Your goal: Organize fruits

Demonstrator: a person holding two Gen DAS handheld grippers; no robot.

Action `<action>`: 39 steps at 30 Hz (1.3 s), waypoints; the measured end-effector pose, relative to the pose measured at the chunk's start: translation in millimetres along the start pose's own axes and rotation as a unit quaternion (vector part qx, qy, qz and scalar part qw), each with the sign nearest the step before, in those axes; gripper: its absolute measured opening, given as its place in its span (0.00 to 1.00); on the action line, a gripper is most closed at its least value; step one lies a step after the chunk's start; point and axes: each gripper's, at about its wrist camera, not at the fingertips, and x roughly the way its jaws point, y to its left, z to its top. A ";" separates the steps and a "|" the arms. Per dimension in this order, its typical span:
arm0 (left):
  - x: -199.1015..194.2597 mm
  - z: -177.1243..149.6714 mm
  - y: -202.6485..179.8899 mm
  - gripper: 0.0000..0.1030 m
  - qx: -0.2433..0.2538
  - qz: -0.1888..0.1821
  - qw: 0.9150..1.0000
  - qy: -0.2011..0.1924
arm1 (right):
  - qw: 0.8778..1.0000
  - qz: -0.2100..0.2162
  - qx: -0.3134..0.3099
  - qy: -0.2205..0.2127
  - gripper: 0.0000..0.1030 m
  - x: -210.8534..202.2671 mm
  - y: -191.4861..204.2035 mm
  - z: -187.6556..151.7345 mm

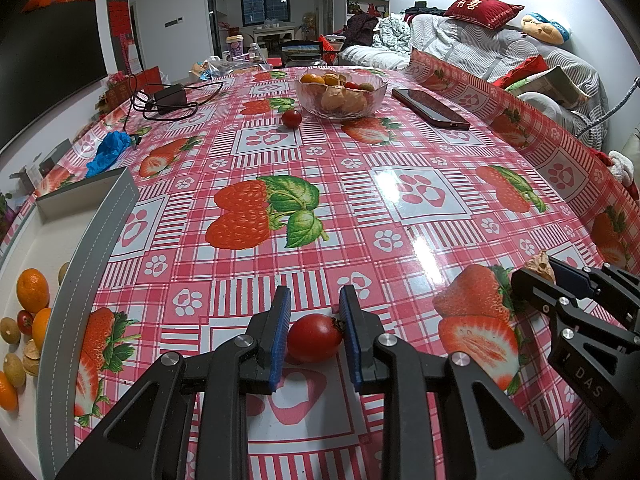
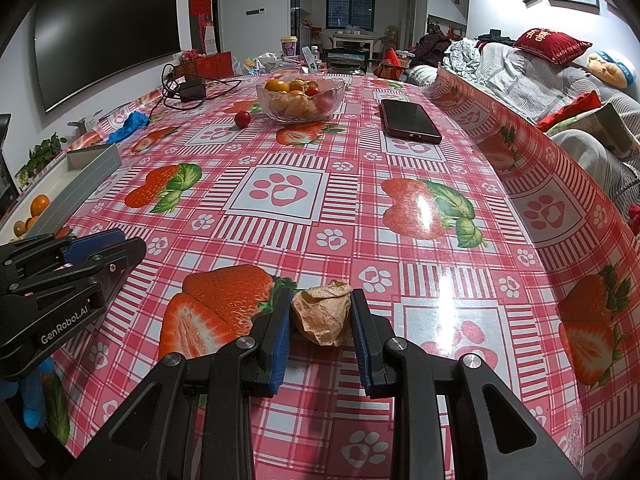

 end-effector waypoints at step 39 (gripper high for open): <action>-13.1 -0.7 1.8 0.25 0.021 -0.063 0.997 0.049 | 0.998 0.039 0.004 0.051 0.28 -7.5 -3.6 3.5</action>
